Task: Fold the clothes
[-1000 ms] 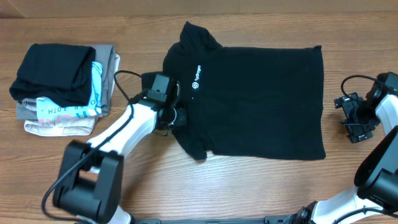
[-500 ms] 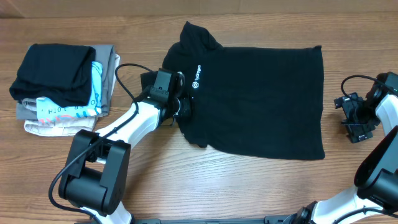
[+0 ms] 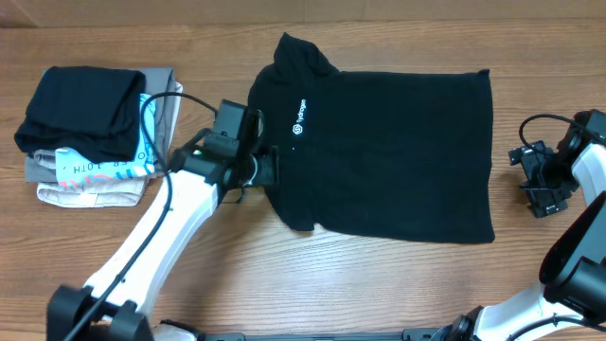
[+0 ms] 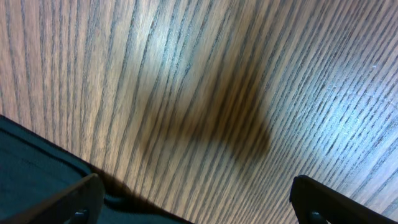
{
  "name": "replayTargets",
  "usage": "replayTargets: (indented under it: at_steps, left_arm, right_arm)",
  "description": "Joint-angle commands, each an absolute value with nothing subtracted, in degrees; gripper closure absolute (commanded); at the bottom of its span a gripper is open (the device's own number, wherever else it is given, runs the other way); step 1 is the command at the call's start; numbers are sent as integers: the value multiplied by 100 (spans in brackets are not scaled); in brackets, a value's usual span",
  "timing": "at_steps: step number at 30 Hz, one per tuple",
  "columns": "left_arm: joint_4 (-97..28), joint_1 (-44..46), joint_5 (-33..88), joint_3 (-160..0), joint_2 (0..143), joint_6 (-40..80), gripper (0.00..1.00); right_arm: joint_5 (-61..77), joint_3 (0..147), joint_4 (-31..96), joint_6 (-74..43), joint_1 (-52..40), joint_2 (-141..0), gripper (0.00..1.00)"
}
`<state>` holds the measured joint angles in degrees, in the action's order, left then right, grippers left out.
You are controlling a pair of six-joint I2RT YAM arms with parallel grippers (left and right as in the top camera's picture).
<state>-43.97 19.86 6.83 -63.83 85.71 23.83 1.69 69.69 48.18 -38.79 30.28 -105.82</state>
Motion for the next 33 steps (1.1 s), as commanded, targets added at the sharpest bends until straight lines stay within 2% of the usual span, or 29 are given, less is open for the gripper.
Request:
replayTargets:
  at_steps: [1, 3, 4, 12, 22, 24, 26, 27, 33]
  left_arm:
    - [-4838, 1992, 558, -6252, 8707, 2220, 59]
    - [-4810, 1994, 687, -6016, 8796, 2180, 70]
    - [-4727, 1997, 777, -5876, 8860, 2182, 71]
    - [-3649, 2029, 1317, -5240, 9325, 2438, 50]
    - [-2838, 2154, 1787, -5231, 10136, 2655, 48]
    - [-2845, 2182, 1789, -5231, 10171, 2714, 61]
    - [-2845, 2182, 1855, -5236, 10145, 2711, 88]
    - [-2847, 2182, 1925, -5253, 10132, 2711, 94]
    - [-3227, 2178, 2043, -5739, 10036, 2709, 96]
  right_arm:
    - [183, 7048, 4805, -3885, 3013, -10586, 0]
    - [183, 7048, 4805, -3883, 3013, -10586, 0]
    - [183, 7048, 4805, -3885, 3013, -10586, 0]
    - [183, 7048, 4805, -3885, 3013, -10586, 0]
    - [183, 7048, 4805, -3885, 3013, -10586, 0]
    - [183, 7048, 4805, -3885, 3013, -10586, 0]
    - [183, 7048, 4805, -3885, 3013, -10586, 0]
    - [183, 7048, 4807, -3885, 3013, -10586, 0]
    - [183, 7048, 4805, -3885, 3013, -10586, 0]
